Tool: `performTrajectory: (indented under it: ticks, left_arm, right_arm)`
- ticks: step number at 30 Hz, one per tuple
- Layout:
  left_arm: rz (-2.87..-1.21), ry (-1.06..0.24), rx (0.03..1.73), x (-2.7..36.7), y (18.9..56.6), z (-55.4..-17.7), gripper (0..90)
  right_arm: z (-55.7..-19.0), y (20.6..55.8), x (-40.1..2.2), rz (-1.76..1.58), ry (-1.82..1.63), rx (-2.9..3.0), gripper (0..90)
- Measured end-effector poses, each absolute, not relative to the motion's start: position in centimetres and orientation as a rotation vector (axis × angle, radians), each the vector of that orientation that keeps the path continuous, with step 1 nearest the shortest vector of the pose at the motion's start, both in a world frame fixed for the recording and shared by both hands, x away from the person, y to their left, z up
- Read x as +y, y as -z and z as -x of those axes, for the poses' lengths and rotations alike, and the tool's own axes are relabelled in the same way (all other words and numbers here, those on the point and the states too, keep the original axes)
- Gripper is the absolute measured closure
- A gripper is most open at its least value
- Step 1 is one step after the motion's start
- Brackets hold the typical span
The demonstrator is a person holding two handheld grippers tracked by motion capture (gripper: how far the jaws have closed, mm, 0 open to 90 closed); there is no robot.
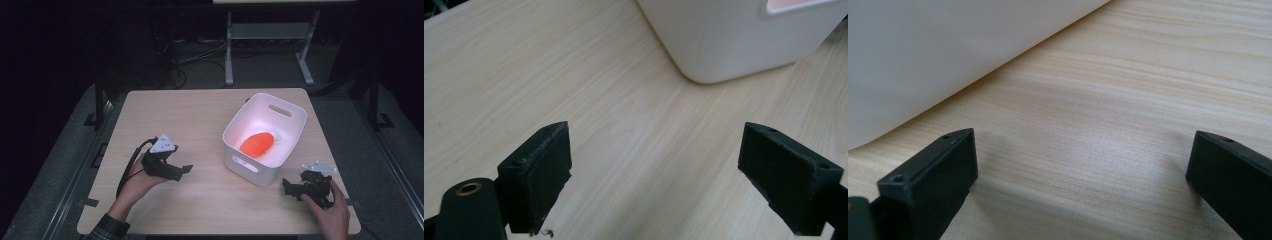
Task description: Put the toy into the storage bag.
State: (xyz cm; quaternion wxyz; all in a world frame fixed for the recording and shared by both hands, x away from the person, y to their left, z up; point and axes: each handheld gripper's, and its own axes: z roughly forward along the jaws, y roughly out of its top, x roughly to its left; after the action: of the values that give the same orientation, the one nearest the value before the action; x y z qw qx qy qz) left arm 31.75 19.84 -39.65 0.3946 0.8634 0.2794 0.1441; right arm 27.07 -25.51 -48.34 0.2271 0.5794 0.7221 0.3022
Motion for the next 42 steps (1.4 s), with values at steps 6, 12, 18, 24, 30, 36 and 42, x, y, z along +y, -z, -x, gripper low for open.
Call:
performTrajectory:
  ticks: [6, 12, 18, 24, 30, 36, 42]
  left_arm:
    - [-2.204, -0.373, 0.728, 20.8, 41.0, -30.9, 13.0]
    - [-2.213, -0.381, 0.756, 21.5, 42.2, -30.3, 13.0]
    - [-2.221, -0.387, 0.775, 22.4, 43.1, -29.7, 13.0]
    - [-2.243, -0.4, 0.802, 23.2, 44.2, -29.1, 13.0]
    - [-2.233, -0.399, 0.841, 24.3, 45.3, -28.4, 13.1]
    - [-2.243, -0.4, 0.861, 25.0, 46.1, -28.0, 13.0]
    - [-2.254, -0.392, 0.877, 25.4, 46.9, -27.7, 13.1]
  right_arm:
    - [-27.1, 48.3, -25.5, -1.596, -0.833, 1.99, 0.0]
    - [-27.1, 48.3, -25.5, -1.596, -0.833, 1.99, 0.0]
    - [-27.1, 48.3, -25.5, -1.596, -0.833, 1.99, 0.0]
    - [-27.1, 48.3, -25.5, -1.596, -0.833, 1.99, 0.0]
    - [-27.1, 48.3, -25.5, -1.596, -0.832, 1.99, 0.0]
    - [-27.1, 48.3, -25.5, -1.596, -0.833, 1.99, 0.0]
    - [-27.1, 48.3, -25.5, -1.596, -0.833, 1.99, 0.0]
